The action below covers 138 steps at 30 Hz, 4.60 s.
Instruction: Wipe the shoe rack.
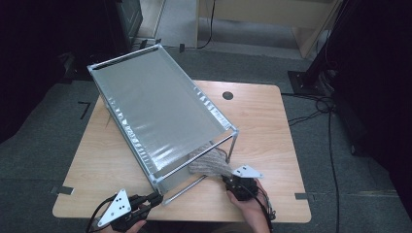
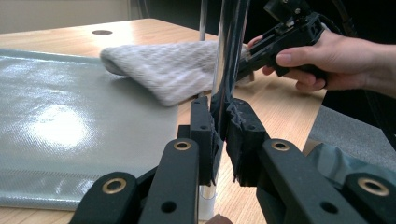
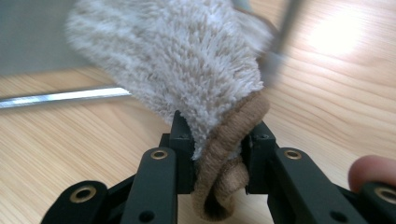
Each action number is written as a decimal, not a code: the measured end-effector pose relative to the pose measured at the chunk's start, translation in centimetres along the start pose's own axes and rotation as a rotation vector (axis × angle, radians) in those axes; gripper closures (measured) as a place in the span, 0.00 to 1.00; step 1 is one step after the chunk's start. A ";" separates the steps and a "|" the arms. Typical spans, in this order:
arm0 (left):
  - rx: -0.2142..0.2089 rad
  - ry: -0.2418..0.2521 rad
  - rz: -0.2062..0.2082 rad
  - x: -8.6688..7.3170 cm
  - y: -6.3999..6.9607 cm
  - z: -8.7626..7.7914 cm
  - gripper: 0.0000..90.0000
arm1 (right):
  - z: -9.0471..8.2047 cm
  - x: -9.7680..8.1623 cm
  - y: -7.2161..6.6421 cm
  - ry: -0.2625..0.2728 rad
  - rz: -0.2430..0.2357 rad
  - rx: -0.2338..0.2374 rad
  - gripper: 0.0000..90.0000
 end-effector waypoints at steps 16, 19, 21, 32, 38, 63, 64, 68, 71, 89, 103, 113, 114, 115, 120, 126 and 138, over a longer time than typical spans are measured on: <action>0.000 -0.002 0.005 0.0 -0.1 -0.1 0.91 | -7.0 -2.3 10.0 0.126 0.248 -0.386 0.81; 0.000 -0.001 0.006 0.0 -0.2 -0.1 0.91 | -8.9 -2.5 11.3 0.218 0.317 -0.468 0.81; -0.001 -0.001 0.007 0.0 -0.2 -0.1 0.91 | -10.0 -2.4 11.6 0.276 0.332 -0.519 0.81; 0.001 -0.001 0.006 0.0 -0.2 -0.1 0.91 | -8.3 -2.3 10.6 0.266 0.321 -0.454 0.78; 0.002 -0.001 0.006 0.0 -0.2 -0.1 0.91 | -6.4 -0.8 8.2 0.314 0.216 -0.302 0.49; -0.009 0.000 -0.016 0.0 1.3 0.6 0.90 | 0.8 5.4 2.4 0.310 0.033 -0.202 0.91; -0.010 0.001 -0.015 0.1 1.6 0.8 0.90 | 0.9 5.6 2.7 0.315 0.039 -0.201 0.91; -0.012 0.003 -0.018 0.3 2.4 1.7 0.90 | 1.5 6.5 3.7 0.313 0.074 -0.178 0.90; -0.004 0.000 -0.019 0.6 2.9 2.5 0.90 | 2.1 7.3 4.3 0.305 0.087 -0.139 0.77; -0.006 0.000 -0.032 1.6 4.2 6.1 0.87 | -1.5 3.1 -2.9 0.278 -0.021 -0.007 0.59; 0.052 0.026 -0.083 1.4 -1.1 0.5 0.70 | -0.1 1.9 -10.1 0.246 -0.139 0.168 0.52; 0.192 0.017 -0.175 0.3 -6.1 -0.9 0.71 | 1.2 2.2 -14.1 0.266 -0.194 0.242 0.55; 0.194 0.012 -0.167 0.2 -6.1 -0.8 0.71 | 1.4 2.3 -14.2 0.270 -0.194 0.239 0.59; 0.195 0.012 -0.166 0.1 -6.1 -0.8 0.71 | 1.6 2.4 -14.3 0.274 -0.193 0.234 0.64; 0.198 0.011 -0.155 0.1 -6.2 -0.7 0.71 | 1.8 2.7 -14.1 0.284 -0.185 0.201 0.88; 0.213 0.012 -0.158 0.0 -6.6 -0.7 0.71 | 1.1 2.3 -13.4 0.272 -0.212 0.197 0.91; 0.297 0.027 -0.214 0.3 -9.6 -1.0 0.71 | -1.4 1.1 -10.8 0.251 -0.206 0.206 0.91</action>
Point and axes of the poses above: each handheld gripper's, and its own axes: z roughly forward along the jaws, x roughly out of its top, y roughly to its right, the point moved 7 cm from there along z, roughly forward along the jaws, and after that the axes turned 15 degrees about x, right-handed, at the moved point
